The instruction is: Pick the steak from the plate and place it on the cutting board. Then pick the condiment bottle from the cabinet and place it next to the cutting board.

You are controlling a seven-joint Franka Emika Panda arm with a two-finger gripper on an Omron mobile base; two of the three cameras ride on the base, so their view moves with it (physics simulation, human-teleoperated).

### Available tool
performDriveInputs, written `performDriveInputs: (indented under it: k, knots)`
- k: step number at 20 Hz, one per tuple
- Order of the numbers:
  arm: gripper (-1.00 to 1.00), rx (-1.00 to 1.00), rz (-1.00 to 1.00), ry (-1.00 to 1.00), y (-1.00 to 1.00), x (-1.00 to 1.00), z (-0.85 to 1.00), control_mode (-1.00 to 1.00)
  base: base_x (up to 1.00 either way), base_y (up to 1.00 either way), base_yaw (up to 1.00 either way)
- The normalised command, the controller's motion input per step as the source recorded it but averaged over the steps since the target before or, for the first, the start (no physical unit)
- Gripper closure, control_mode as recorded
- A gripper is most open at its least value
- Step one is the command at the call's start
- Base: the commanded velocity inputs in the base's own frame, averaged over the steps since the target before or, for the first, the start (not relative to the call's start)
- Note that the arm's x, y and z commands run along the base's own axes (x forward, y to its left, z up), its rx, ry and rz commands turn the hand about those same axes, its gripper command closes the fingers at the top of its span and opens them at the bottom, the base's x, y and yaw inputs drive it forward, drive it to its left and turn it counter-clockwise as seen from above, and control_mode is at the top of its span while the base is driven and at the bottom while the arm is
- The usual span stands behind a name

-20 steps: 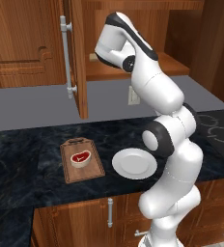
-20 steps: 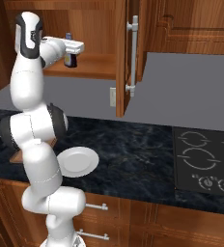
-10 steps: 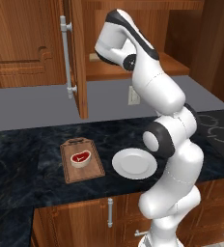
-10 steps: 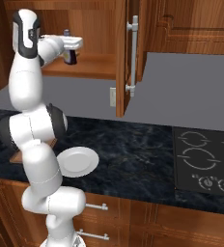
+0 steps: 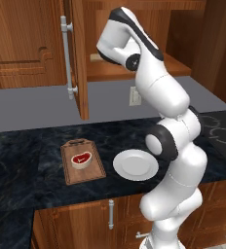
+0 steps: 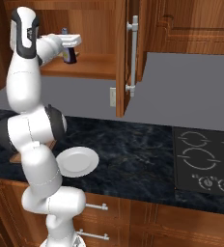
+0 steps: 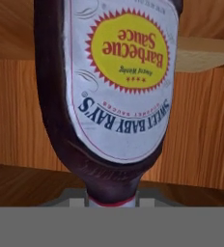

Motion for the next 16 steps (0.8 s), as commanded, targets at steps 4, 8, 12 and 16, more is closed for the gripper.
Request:
performDriveInputs:
  k: [4, 8, 12, 16]
  knots:
    - [1.0, -0.04, 0.0, 0.0, 0.0, -0.08, -0.16, -1.0, 0.0, 0.0, 0.0]
    - [1.0, -0.02, 0.0, 0.0, 0.0, -0.1, -0.15, -1.0, 0.0, 0.0, 0.0]
    - [1.0, 0.0, 0.0, 0.0, 0.0, -0.11, -0.06, -1.0, 0.0, 0.0, 0.0]
    - [1.0, 0.0, 0.0, 0.0, 0.0, -0.14, 0.0, -1.0, 0.0, 0.0, 0.0]
